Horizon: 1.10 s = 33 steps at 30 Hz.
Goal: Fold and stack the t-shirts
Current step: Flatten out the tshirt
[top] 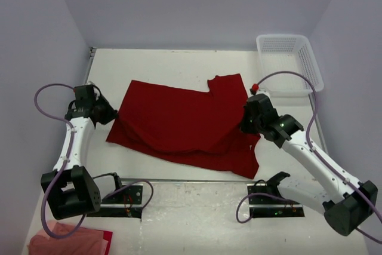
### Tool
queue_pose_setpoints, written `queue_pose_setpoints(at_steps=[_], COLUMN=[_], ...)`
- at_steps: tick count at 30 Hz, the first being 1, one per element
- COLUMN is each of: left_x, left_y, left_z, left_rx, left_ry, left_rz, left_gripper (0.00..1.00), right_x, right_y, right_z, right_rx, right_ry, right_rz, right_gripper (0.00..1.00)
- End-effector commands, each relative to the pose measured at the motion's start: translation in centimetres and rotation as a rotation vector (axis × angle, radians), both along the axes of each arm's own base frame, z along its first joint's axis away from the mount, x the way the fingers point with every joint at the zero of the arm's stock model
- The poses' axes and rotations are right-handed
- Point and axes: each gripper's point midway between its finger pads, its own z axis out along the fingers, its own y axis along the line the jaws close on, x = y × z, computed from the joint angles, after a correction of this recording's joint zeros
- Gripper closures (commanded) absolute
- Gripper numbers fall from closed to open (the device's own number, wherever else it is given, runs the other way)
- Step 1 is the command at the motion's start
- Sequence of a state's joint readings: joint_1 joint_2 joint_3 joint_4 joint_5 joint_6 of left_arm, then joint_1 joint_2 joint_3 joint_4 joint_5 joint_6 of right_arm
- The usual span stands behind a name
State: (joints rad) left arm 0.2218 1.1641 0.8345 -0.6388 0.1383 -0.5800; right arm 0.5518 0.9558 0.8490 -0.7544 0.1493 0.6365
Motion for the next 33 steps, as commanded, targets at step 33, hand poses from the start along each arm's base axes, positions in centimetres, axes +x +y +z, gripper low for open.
queue_pose_setpoints(at_steps=[33], left_x=[15.7], left_y=[-6.9], left_z=[51.4], left_rx=[0.171], left_ry=[-1.641], left_rz=[-0.68], left_gripper=[1.0], right_x=[17.7], right_y=[-1.7], right_z=[52.0], right_rx=[-0.205], right_ry=[-1.381], right_rz=[0.027], right_gripper=[1.0])
